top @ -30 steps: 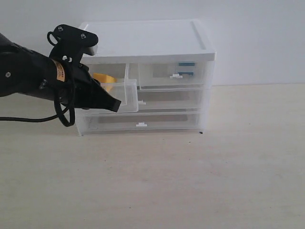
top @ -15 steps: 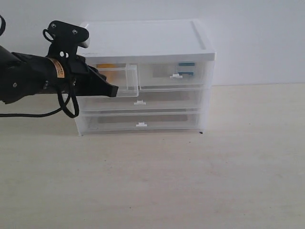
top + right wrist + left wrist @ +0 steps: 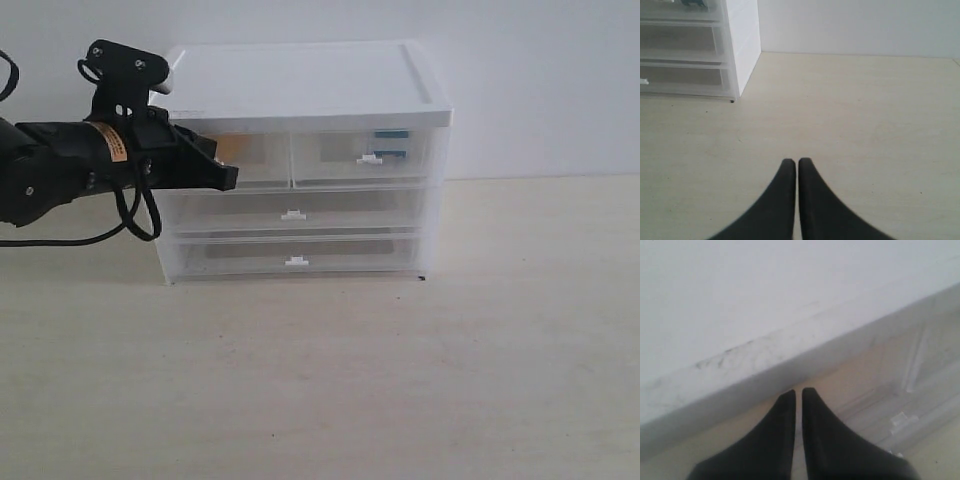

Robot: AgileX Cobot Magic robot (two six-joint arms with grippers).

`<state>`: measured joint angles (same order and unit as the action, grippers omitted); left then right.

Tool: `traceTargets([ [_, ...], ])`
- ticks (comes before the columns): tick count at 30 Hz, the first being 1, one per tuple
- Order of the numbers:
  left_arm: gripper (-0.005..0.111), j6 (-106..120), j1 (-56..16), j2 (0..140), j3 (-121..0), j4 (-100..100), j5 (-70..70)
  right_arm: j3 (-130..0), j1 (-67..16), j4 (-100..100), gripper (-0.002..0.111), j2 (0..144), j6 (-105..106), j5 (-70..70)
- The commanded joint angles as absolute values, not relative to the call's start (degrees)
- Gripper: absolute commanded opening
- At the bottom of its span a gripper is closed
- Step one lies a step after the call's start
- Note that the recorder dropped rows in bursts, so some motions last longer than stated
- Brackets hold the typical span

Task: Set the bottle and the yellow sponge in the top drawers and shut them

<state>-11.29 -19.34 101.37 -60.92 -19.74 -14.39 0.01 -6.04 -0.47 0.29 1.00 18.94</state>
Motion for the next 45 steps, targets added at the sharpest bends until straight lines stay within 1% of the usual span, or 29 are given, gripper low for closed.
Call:
traceTargets([
  [1,0.004,-10.4,-18.3,101.4,-61.3,-19.1,-18.4,0.0,-5.8,-0.6,0.0,0.0,1.2,18.4],
  [5,0.004,-10.3,-18.3,101.4,-61.3,-19.1,-17.2,0.0,-5.8,-0.6,0.0,0.0,1.2,18.4],
  [8,0.004,-10.4,-18.5,100.1,-61.3,-19.1,-12.5,0.0,-5.8,-0.6,0.0,0.0,1.2,18.4],
  [16,0.004,-12.9,-18.5,92.8,-61.3,-18.8,7.6,0.0,-5.8,-0.6,0.0,0.0,1.2,18.4],
  [26,0.004,-12.9,-18.5,84.4,-61.0,-18.8,35.9,0.0,-5.8,-0.6,0.0,0.0,1.2,18.4],
  [36,0.004,-14.3,-18.5,68.5,-51.5,-17.2,35.8,0.0,-5.8,-0.6,0.0,0.0,1.2,18.4],
  [45,0.004,-23.7,-18.5,49.7,-37.4,-15.4,28.6,0.0,-5.8,-0.6,0.0,0.0,1.2,18.4],
])
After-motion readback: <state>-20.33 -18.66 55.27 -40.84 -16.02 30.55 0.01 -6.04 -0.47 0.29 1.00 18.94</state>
